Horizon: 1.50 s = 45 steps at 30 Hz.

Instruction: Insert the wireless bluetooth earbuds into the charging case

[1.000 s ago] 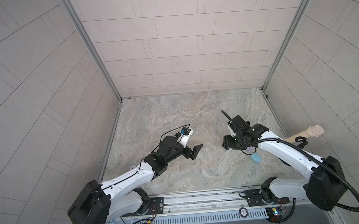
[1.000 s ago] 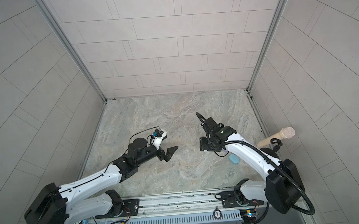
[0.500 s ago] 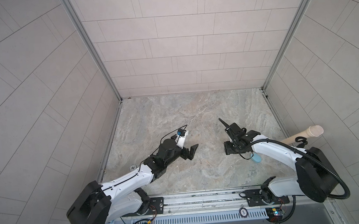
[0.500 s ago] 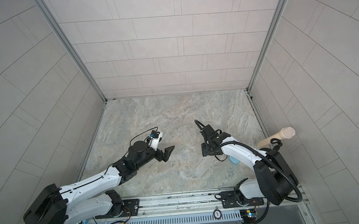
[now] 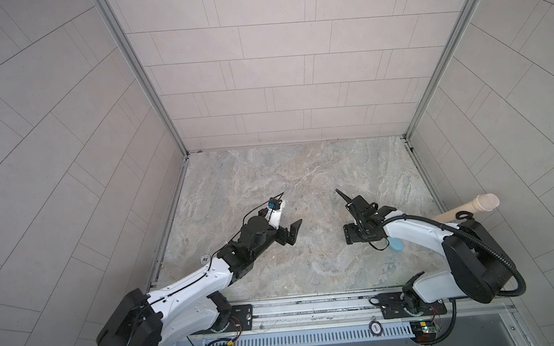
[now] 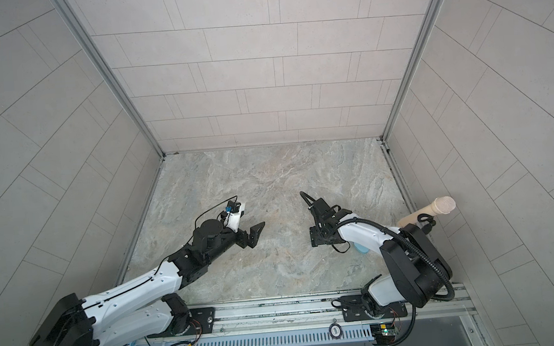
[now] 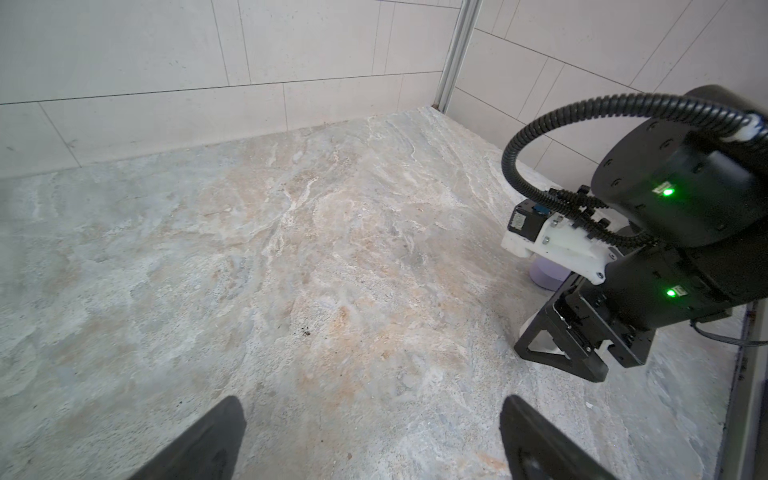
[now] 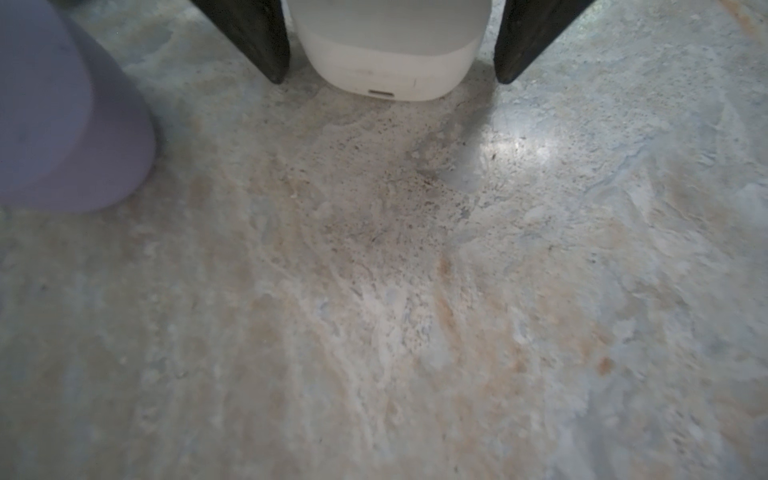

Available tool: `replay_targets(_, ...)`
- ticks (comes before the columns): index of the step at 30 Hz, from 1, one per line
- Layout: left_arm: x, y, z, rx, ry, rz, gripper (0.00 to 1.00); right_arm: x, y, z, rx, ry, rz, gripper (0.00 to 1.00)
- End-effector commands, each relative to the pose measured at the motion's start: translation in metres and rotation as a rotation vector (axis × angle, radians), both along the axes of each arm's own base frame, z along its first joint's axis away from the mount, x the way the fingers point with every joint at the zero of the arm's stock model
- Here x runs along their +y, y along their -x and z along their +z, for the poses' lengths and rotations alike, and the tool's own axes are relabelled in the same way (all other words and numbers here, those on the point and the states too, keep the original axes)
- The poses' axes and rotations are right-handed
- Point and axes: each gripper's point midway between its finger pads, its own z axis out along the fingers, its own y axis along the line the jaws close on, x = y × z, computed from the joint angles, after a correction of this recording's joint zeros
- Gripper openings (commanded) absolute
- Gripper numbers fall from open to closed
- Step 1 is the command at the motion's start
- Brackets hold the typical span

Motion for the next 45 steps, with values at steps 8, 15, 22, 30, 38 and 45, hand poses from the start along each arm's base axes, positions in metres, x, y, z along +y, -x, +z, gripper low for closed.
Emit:
replay_targets(8, 0.081, -0.024, 0.009, -0.171, -0.139, 0.312, 1.0, -0.023, -0.031, 0.089, -0.277, 0.087, 0.032, 0.99)
replay_targets(15, 0.137, -0.032, 0.019, -0.312, -0.199, 0.518, 1.0, -0.079, -0.076, 0.135, -0.53, 0.195, -0.127, 0.99)
replay_targets(22, 0.18, -0.053, 0.005, -0.319, -0.274, 0.642, 1.0, -0.13, -0.107, 0.137, -0.732, 0.363, -0.286, 0.99)
replay_targets(30, 0.195, -0.081, -0.015, -0.366, -0.321, 0.702, 1.0, -0.15, -0.139, 0.091, -0.74, 0.445, -0.304, 1.0)
replay_targets(38, 0.213, -0.098, -0.025, -0.321, -0.267, 0.741, 1.0, -0.149, -0.145, 0.083, -0.805, 0.419, -0.268, 1.0)
replay_targets(45, 0.211, -0.099, -0.029, -0.329, -0.237, 0.719, 1.0, -0.137, -0.138, 0.075, -0.888, 0.391, -0.208, 1.0)
